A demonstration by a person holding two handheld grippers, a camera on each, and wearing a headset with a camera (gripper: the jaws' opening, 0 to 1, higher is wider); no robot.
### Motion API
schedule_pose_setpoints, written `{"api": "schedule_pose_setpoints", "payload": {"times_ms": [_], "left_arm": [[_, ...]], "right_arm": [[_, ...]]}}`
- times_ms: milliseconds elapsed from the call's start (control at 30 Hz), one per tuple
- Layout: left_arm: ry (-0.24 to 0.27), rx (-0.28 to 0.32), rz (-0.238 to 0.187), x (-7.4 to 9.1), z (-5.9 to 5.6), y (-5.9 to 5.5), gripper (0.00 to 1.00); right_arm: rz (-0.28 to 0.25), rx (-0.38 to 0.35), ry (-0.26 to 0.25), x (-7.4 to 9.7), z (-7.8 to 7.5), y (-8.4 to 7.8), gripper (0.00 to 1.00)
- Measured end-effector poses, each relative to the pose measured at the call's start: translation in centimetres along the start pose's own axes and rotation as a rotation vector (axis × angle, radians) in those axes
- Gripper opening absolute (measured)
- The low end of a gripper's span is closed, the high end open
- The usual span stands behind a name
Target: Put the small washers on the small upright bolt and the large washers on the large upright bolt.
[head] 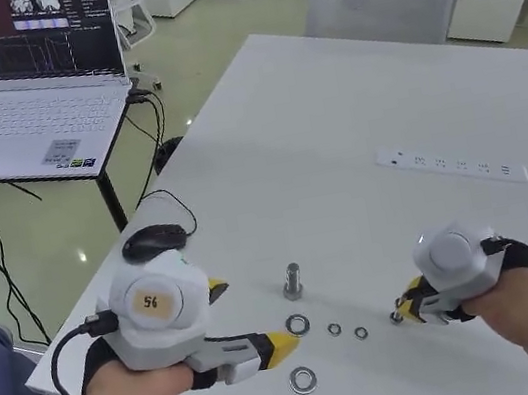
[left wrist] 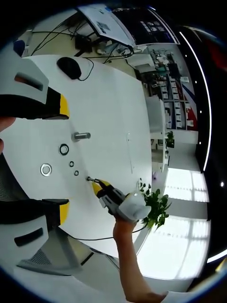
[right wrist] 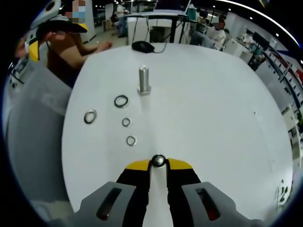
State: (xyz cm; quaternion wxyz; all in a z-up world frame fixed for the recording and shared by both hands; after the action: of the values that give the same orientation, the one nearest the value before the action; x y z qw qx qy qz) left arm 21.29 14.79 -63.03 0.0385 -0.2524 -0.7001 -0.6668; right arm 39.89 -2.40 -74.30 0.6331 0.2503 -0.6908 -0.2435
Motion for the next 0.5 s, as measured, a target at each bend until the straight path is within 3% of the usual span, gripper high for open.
{"api": "schedule_pose_setpoints", "payload": {"times_ms": [500], "left_arm": [[0.006, 0.004, 0.005, 0.0, 0.4, -0.3, 0.67]], "right_arm": [[0.036, -0.01, 0.02, -1.8, 0.3, -1.2, 0.14]]}}
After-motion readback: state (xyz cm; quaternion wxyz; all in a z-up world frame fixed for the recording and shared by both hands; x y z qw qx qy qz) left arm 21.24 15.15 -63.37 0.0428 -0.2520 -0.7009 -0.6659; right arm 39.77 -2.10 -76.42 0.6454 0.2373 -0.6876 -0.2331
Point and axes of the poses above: the centre of the closed fingertips' face, and the gripper's own axes: x roughly backward along the fingers, z roughly to its left, y roughly out of its top, the point moved 5 cm from there along x, roughly backward along the fingers, and after that the axes turned 11 degrees about -z, right-handed, at the moved point
